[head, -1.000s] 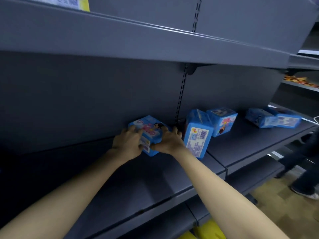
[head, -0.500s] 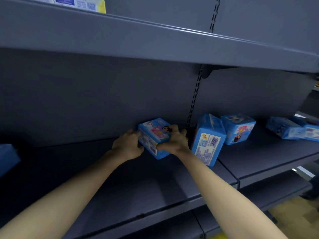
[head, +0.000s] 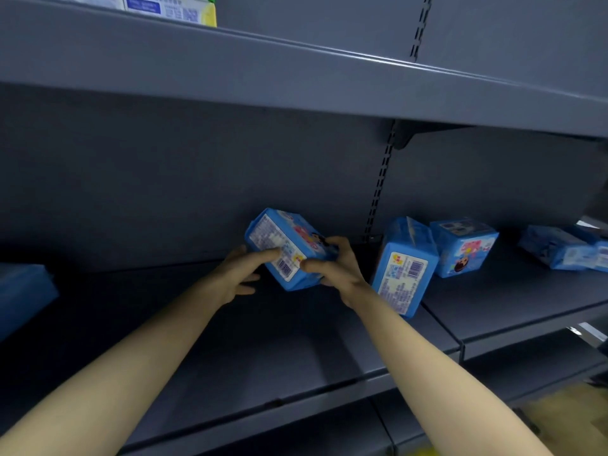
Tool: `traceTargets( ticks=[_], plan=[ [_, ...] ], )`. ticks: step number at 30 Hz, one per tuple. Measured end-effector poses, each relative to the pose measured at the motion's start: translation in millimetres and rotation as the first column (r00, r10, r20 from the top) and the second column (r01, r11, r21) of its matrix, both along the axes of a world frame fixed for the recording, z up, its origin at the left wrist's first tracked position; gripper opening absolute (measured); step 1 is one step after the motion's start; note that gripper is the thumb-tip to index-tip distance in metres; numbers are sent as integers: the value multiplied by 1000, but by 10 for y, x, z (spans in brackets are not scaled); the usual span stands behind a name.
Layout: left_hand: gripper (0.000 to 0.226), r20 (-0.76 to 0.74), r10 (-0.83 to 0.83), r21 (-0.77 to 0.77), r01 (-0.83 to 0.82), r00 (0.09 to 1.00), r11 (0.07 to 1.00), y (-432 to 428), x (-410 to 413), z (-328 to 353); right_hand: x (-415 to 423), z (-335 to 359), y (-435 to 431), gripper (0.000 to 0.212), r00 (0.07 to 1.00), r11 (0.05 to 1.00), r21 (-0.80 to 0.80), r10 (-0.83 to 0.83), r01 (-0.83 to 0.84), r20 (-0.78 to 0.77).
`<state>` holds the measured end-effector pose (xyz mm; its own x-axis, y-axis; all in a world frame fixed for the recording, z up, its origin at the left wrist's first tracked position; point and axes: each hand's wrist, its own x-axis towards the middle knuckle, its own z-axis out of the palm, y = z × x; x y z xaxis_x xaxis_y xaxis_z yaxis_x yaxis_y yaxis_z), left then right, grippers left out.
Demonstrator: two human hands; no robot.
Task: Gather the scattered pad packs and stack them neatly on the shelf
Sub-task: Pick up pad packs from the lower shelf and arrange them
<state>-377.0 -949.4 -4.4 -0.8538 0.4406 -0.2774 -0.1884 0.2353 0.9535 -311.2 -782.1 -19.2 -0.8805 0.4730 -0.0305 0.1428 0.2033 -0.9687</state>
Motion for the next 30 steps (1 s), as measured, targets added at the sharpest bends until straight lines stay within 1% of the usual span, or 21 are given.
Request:
traceTargets(
  ticks=[2,3,4,7,8,9,10,11,13,14,16,18,20,21,22,23,26,30],
  plan=[
    [36,58,-21,77,17,998,997,14,26,-5,6,7,-82,76,1000,999,52,-12,14,-29],
    [30,76,-22,106,14,997,994,35,46,-9,16,14,-137,76,999,994,106,-27,31,-36],
    [32,87,-15,127,4,996,992,63,62,-16,27,22,-197,76,998,986,159,-42,49,-45],
    [61,109,29,146,-45,994,988,112,72,-50,43,-3,-342,77,992,962,260,-59,86,-111],
    [68,111,44,145,-60,993,988,118,68,-58,45,-3,-375,77,991,952,291,-58,92,-122],
    [71,108,63,145,-79,992,986,112,67,-59,33,-8,-390,77,991,949,301,-62,95,-117],
    [68,100,88,148,-102,991,984,98,56,-64,27,2,-392,75,992,956,278,-71,97,-103],
    [64,91,118,150,-131,989,980,73,44,-61,24,20,-381,72,993,973,210,-79,96,-86],
    [58,60,146,176,-155,987,972,4,11,-47,48,81,-341,58,993,996,-42,-83,80,-85],
    [59,15,146,182,-146,989,972,-40,-15,-51,68,115,-316,50,994,982,-175,-80,65,-79],
    [70,-110,133,171,-113,985,979,-135,-32,-41,93,162,-249,36,997,931,-361,-69,53,-31],
    [88,-261,79,144,-42,962,989,-230,-33,-34,94,186,-181,29,998,887,-458,-58,64,28],
    [110,-374,-9,58,33,927,998,-299,-50,-38,88,209,-130,27,997,849,-527,3,39,80],
    [117,-402,-56,4,63,914,998,-320,-56,-40,91,221,-108,29,995,825,-565,48,10,88],
    [119,-413,-82,-20,81,907,996,-329,-49,-35,99,232,-87,31,992,801,-598,85,-14,91],
    [115,-415,-89,-5,95,905,995,-331,-32,-13,111,241,-69,34,988,791,-611,114,-28,101],
    [108,-407,-76,64,111,910,992,-331,-3,59,120,239,-46,36,974,820,-571,149,-25,171],
    [115,-395,-76,50,104,915,993,-364,18,95,104,269,-95,41,960,847,-531,139,11,242]
  ],
)
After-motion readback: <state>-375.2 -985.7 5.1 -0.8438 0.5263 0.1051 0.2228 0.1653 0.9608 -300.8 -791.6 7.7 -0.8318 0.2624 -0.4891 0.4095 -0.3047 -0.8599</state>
